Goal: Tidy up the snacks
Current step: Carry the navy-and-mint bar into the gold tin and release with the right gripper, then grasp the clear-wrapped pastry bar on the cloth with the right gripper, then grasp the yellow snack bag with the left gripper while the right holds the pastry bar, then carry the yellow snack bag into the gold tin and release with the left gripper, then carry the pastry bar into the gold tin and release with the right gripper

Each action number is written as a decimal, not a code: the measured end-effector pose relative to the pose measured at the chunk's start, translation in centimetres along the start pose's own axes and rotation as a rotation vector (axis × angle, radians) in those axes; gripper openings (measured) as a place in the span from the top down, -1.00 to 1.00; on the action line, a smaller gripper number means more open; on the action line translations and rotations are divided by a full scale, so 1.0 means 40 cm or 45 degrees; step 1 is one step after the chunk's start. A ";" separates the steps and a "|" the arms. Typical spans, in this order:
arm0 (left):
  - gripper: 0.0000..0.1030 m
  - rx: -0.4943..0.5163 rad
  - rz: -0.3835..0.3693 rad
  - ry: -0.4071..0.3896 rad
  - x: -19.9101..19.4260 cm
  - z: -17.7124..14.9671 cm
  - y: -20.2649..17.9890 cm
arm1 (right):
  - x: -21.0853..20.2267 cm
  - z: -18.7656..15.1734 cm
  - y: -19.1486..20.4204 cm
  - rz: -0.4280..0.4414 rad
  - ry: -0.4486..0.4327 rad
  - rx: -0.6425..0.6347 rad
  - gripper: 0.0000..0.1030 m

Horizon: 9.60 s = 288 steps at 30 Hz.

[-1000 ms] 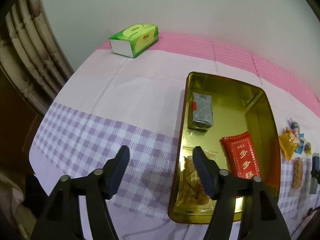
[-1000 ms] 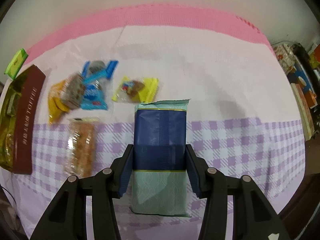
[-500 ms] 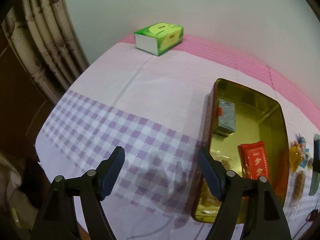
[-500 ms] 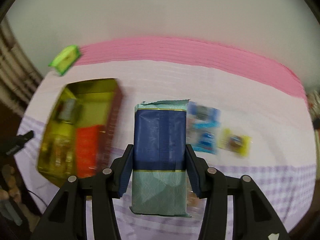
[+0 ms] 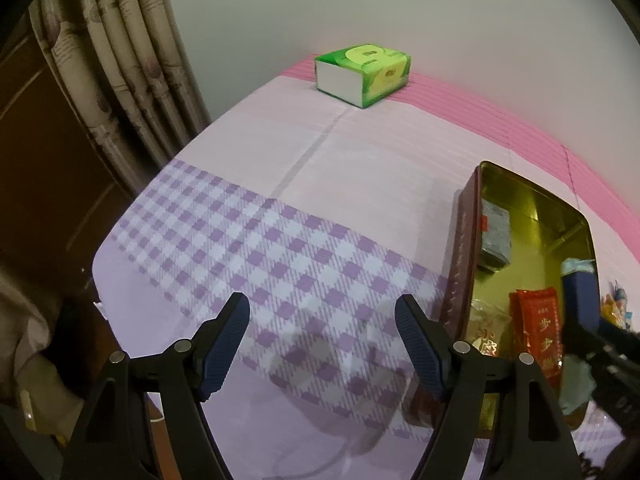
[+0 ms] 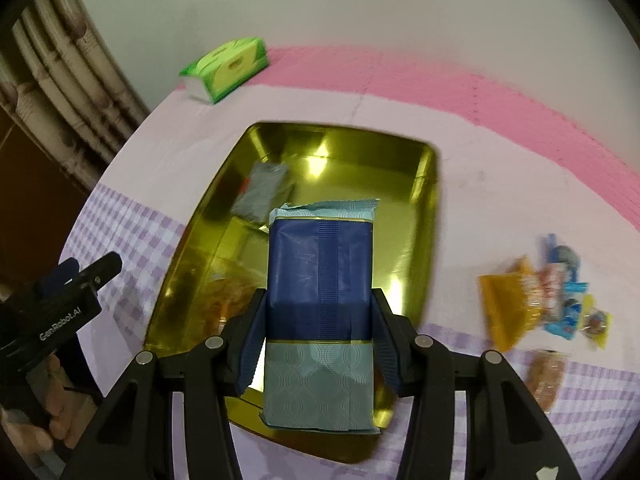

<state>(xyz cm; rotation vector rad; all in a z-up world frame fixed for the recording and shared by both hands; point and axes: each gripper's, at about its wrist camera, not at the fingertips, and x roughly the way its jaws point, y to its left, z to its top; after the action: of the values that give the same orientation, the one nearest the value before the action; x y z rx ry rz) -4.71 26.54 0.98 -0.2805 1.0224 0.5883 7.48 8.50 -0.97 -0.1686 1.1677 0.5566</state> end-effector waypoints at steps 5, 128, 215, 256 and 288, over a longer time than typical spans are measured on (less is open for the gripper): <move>-0.47 -0.022 -0.010 0.015 0.007 0.002 0.009 | 0.031 0.003 0.023 -0.006 0.025 0.001 0.11; -0.22 0.456 -0.558 0.393 -0.046 -0.001 -0.769 | -0.126 -0.340 -0.739 -0.374 -0.048 0.431 0.30; 0.30 0.441 -0.067 0.281 0.098 0.138 -0.425 | -0.119 -0.338 -0.735 -0.391 -0.047 0.434 0.27; 0.24 0.377 -0.135 0.206 0.092 0.101 -0.367 | -0.119 -0.337 -0.734 -0.392 -0.045 0.431 0.27; -0.10 0.318 -0.066 -0.095 -0.048 0.015 -0.223 | -0.098 -0.305 -0.745 -0.387 0.055 0.478 0.30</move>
<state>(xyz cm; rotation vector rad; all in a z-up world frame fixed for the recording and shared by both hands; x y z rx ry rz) 0.18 18.95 2.49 -0.0640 1.0019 0.4163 11.17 -23.15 -6.94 -0.0337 1.2399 0.0623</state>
